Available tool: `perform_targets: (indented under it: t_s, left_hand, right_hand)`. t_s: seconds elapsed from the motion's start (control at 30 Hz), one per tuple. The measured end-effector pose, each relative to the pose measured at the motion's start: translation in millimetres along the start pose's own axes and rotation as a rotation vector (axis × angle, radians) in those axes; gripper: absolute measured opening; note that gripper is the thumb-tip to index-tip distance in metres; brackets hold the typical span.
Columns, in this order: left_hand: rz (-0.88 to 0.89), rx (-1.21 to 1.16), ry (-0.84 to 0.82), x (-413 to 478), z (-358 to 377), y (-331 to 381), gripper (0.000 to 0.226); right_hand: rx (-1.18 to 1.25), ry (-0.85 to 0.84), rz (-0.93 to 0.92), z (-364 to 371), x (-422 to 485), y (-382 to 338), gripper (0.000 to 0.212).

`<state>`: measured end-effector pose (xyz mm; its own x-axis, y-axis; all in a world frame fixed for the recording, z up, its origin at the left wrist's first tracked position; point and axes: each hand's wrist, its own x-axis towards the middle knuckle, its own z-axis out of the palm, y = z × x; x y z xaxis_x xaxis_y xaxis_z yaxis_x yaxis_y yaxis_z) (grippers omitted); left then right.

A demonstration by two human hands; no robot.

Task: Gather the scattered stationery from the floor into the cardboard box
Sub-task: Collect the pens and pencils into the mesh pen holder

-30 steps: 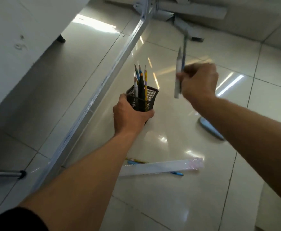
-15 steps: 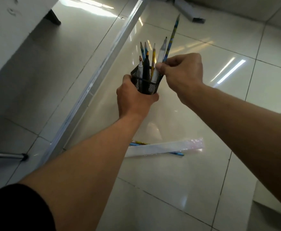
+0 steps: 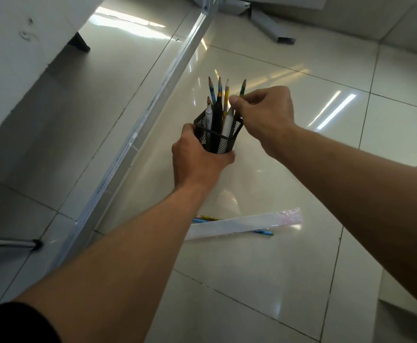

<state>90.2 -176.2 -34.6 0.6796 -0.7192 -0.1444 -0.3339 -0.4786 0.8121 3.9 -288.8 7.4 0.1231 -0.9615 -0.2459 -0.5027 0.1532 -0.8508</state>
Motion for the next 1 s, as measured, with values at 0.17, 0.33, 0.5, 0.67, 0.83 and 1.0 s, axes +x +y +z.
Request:
perform_targets:
  t_s: [0.17, 0.33, 0.5, 0.67, 0.83, 1.0]
  left_hand:
    - [0.002, -0.005, -0.007, -1.1, -2.0, -6.0, 0.072]
    - [0.029, -0.014, -0.017, 3.9, -9.9, -2.9, 0.080]
    - [0.030, 0.008, -0.011, 12.8, -14.5, -2.3, 0.082]
    - [0.000, -0.010, 0.001, 16.6, -23.8, -8.5, 0.083]
    - [-0.018, 0.020, 0.044, 28.4, -42.4, -15.2, 0.085]
    - [0.001, 0.045, 0.061, 24.5, -51.2, -25.5, 0.084]
  right_hand:
    - [-0.024, -0.061, 0.067, 2.3, 3.0, -2.7, 0.023]
    - [-0.004, -0.134, 0.025, 5.1, 2.5, -7.3, 0.028]
    - [-0.014, -0.150, -0.029, 7.8, -0.7, -9.5, 0.032]
    - [0.005, -0.105, -0.148, 8.3, -6.8, -11.1, 0.035]
    - [-0.223, -0.042, -0.033, 3.1, -15.0, 22.4, 0.033]
    - [-0.617, -0.563, -0.144, 29.1, -68.0, 69.2, 0.013]
